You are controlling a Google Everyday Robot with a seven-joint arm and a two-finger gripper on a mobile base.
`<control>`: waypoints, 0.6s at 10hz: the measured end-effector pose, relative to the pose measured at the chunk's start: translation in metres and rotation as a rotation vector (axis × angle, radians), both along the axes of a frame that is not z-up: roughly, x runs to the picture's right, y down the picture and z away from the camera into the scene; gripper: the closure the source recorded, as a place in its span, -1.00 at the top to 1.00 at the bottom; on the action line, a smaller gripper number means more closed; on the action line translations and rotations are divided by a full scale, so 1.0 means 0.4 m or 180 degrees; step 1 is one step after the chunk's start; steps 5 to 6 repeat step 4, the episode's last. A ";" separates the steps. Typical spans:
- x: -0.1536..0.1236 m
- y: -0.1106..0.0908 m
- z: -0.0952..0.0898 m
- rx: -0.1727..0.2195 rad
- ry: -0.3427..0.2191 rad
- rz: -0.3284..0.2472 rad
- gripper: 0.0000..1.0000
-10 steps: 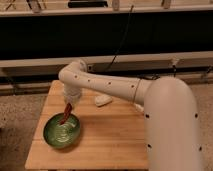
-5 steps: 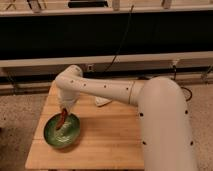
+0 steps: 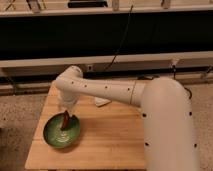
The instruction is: Place the pepper in the ceramic bowl
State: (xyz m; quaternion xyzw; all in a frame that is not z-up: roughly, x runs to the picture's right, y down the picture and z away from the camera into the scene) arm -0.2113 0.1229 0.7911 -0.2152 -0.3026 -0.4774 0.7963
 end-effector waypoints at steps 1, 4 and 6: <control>0.007 -0.008 -0.006 0.0030 0.0012 0.0008 0.60; -0.012 0.002 -0.006 -0.0014 -0.0021 -0.0016 0.60; -0.012 0.002 -0.006 -0.0014 -0.0021 -0.0016 0.60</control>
